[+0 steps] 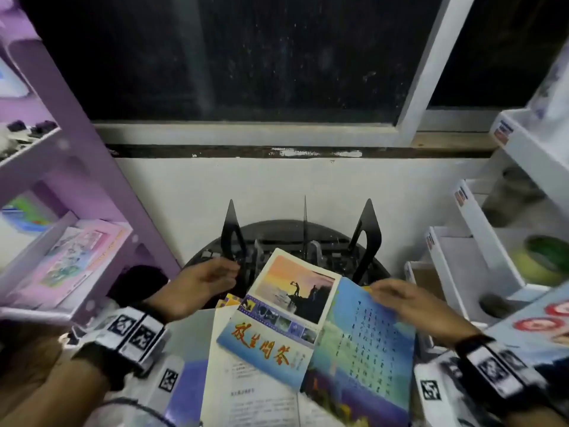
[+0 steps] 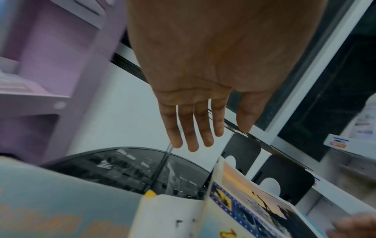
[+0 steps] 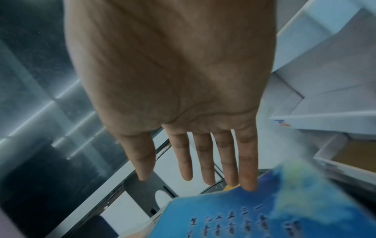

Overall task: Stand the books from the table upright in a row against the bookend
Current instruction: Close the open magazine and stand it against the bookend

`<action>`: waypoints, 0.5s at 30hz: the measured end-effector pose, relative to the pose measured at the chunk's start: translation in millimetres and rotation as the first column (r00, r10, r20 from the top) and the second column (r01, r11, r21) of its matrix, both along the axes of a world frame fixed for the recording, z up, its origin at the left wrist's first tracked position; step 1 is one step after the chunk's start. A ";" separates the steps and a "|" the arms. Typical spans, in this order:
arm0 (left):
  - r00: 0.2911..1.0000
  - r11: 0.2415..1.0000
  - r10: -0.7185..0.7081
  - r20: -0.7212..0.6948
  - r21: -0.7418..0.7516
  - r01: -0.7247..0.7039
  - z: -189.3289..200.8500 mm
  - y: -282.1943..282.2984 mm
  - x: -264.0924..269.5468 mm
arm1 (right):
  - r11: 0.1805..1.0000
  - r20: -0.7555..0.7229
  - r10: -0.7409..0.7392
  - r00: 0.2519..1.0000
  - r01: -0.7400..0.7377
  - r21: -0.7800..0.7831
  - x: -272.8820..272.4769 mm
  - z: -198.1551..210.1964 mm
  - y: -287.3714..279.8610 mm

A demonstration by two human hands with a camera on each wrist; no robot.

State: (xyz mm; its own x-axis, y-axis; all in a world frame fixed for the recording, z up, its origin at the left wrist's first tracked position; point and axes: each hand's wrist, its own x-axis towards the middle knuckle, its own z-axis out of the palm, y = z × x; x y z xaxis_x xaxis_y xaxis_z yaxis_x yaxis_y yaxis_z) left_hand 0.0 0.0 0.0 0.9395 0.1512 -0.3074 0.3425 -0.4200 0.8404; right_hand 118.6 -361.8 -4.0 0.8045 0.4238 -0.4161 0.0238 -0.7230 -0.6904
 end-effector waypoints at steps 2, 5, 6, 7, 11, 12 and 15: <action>0.997 0.999 -0.047 -0.053 0.023 0.048 -8.6 -9.3 23.5 | 0.999 -0.025 0.040 0.999 -0.040 -0.028 10.1 -8.3 14.2; 0.986 0.979 -0.115 -0.122 0.156 0.134 -25.4 -21.0 56.1 | 0.992 0.027 0.118 0.993 -0.116 -0.058 21.4 -17.0 32.5; 0.980 0.974 -0.124 -0.153 0.171 0.149 -26.5 -27.9 61.8 | 0.989 0.036 0.138 0.990 -0.136 -0.061 23.3 -20.7 36.6; 0.977 0.976 -0.138 -0.166 0.145 0.162 -29.6 -33.1 68.2 | 0.984 0.047 0.165 0.985 -0.161 -0.071 25.9 -23.9 39.2; 0.961 0.977 -0.170 -0.218 0.093 0.194 -30.7 -50.4 80.2 | 0.970 0.103 0.225 0.969 -0.213 -0.115 32.9 -28.1 49.8; 0.957 0.970 -0.197 -0.215 0.098 0.222 -30.5 -52.7 80.4 | 0.966 0.110 0.238 0.965 -0.223 -0.131 33.9 -29.2 51.6; 0.956 0.963 -0.222 -0.191 0.112 0.246 -34.7 -49.4 83.5 | 0.949 0.133 0.265 0.955 -0.234 -0.213 34.9 -31.2 57.0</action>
